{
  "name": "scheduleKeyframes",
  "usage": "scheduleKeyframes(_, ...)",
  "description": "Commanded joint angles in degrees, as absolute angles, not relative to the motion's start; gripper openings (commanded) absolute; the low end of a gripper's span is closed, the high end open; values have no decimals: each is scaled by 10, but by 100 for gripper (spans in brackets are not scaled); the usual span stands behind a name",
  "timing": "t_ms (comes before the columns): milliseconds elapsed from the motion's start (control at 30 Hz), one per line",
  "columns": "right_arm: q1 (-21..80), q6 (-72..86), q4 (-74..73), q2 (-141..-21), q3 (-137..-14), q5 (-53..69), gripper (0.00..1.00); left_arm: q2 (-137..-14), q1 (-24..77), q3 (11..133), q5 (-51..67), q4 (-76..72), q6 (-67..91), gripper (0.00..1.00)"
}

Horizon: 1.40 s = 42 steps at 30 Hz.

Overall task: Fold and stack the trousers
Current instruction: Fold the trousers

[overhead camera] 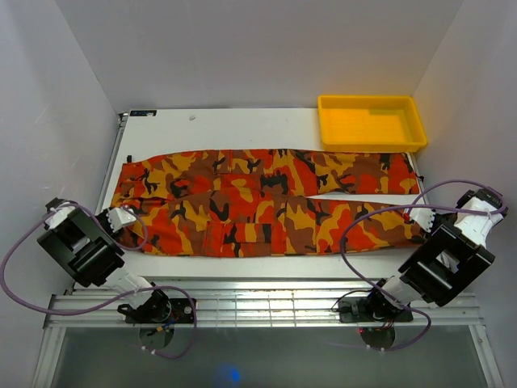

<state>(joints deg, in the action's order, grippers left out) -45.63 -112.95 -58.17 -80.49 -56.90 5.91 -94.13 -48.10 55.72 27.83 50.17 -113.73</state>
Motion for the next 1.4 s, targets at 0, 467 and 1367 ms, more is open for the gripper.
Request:
scheduleKeyframes(0, -458, -1132, -584, -807, -595, 51, 8, -924, -474, 517, 287, 505, -1391, 57)
scheduleKeyframes(467, -457, -1133, -595, -805, -601, 49, 8, -924, -469, 505, 305, 516, -1396, 76)
scheduleKeyframes(1367, -455, -1129, -591, -824, -614, 49, 8, -874, -468, 498, 271, 549, -1441, 67)
